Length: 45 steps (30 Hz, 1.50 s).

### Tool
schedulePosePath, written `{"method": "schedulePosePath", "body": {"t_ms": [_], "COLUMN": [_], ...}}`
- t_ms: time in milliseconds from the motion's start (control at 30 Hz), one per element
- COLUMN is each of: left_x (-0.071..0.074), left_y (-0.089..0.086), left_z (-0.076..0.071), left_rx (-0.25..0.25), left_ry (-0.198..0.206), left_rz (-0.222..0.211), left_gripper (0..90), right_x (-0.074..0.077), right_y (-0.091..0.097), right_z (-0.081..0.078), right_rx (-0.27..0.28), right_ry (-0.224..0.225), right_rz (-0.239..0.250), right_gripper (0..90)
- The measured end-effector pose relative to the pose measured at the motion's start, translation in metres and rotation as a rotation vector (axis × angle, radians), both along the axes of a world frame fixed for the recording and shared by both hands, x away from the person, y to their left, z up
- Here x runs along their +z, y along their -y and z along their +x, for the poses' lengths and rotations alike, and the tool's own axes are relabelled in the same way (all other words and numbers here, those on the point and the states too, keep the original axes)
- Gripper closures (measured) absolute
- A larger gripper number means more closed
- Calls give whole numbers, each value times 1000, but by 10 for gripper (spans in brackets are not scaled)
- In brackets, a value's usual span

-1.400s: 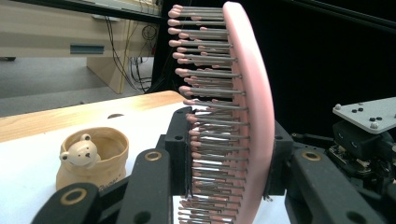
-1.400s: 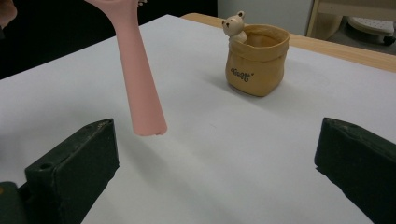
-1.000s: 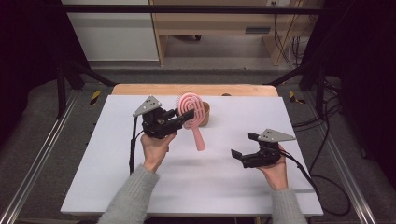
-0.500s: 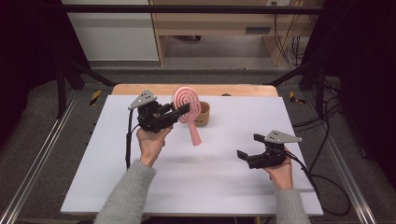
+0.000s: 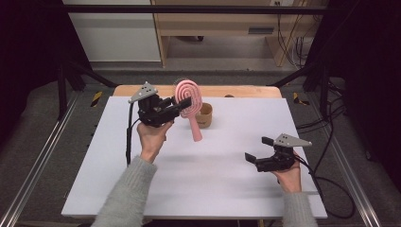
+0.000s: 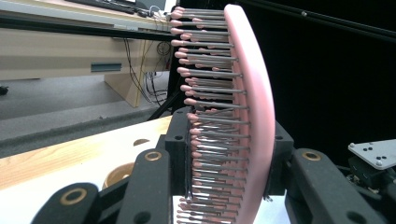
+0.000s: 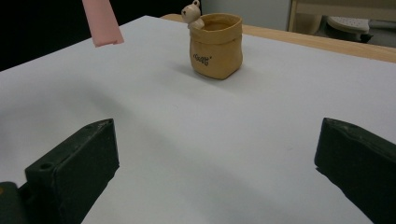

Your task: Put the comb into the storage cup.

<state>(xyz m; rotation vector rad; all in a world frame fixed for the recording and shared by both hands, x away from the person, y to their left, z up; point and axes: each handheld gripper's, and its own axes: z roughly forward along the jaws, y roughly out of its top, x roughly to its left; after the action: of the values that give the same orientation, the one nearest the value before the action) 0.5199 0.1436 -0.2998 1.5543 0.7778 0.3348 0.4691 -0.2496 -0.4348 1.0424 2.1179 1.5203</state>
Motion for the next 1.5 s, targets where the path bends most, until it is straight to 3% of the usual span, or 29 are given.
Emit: {"method": "schedulePosePath", "body": {"t_ms": [367, 1000, 1500], "left_x": [5, 25, 25], "left_y": [3, 11, 22], "left_z": [11, 31, 47], "left_rx": [-3, 18, 27], "left_ry": [-6, 21, 16], "left_rz": [7, 17, 29], "left_gripper": [629, 629, 629], "right_x": [-1, -2, -2], "right_y": [2, 5, 4], "right_z": [0, 0, 0], "right_rx": [4, -2, 0], "right_ry": [-1, -2, -7], "right_rz": [0, 4, 2], "right_gripper": [0, 1, 0]}}
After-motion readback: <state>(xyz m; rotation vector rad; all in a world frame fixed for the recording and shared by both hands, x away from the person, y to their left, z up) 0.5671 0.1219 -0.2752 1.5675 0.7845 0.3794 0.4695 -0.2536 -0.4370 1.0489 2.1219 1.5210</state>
